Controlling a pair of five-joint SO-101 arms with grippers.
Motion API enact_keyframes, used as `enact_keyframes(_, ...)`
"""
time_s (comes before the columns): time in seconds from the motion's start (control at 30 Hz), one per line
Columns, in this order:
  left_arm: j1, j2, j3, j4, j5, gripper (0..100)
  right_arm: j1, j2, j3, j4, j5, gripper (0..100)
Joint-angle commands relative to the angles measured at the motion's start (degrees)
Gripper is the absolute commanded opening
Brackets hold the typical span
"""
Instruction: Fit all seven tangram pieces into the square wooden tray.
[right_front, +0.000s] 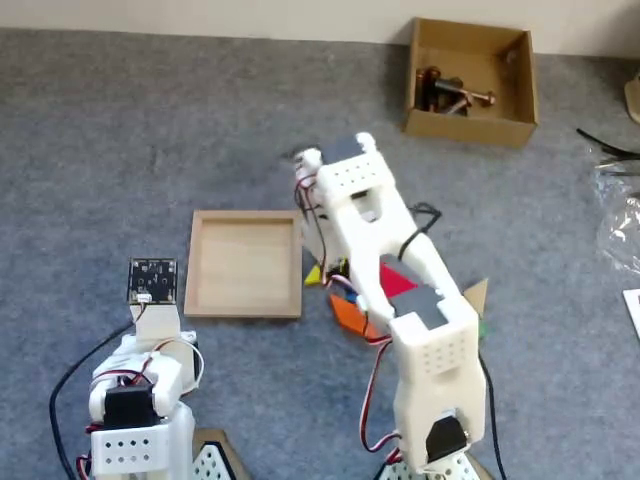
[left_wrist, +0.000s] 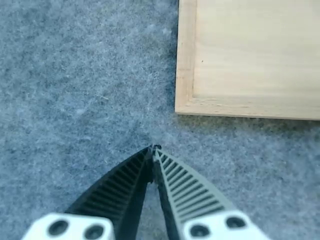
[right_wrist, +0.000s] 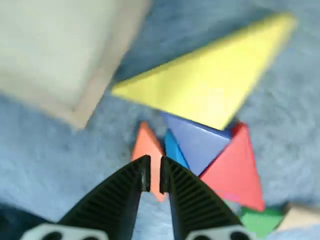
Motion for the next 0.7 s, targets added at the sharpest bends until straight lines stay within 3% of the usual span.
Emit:
enact_keyframes(0.0,-0.5,0.4,1.2,0.4,0.2,0,-0.7,-0.5,0.7,0.7,11.1,3.7)
enact_keyframes(0.4,-0.5,0.4,1.2,0.4,0.2,0,-1.9,-0.5,1.6,1.0,16.8,3.7)
enact_keyframes(0.67,-0.5,0.4,1.2,0.4,0.2,0,-6.1,-0.5,1.4,0.7,26.1,3.9)
